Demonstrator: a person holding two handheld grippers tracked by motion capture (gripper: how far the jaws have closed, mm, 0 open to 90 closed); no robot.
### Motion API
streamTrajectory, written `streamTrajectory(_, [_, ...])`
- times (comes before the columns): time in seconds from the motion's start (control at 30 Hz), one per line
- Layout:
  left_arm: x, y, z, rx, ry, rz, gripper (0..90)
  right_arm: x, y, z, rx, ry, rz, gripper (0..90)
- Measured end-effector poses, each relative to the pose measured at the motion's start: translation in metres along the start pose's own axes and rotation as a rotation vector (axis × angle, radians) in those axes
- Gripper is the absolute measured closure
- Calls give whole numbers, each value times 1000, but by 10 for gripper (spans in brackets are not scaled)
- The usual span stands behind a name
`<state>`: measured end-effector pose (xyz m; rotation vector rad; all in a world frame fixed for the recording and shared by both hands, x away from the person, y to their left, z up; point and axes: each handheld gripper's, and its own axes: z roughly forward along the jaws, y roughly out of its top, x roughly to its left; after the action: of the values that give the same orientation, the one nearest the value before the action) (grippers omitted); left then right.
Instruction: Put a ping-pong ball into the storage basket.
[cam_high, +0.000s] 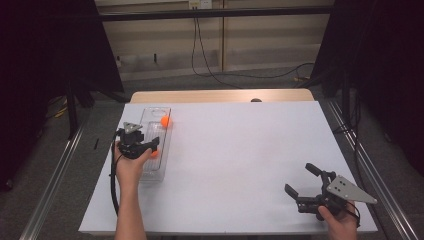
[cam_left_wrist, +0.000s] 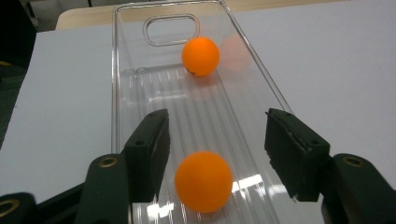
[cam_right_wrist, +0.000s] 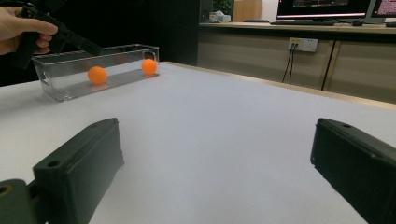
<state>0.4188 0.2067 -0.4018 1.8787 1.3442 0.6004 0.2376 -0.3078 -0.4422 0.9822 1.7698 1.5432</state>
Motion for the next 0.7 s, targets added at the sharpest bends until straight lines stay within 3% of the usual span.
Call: streamTrajectory(0.7, [-4,3,-9,-47,-21,-33,221,-1,0,0,5,-2,1,19])
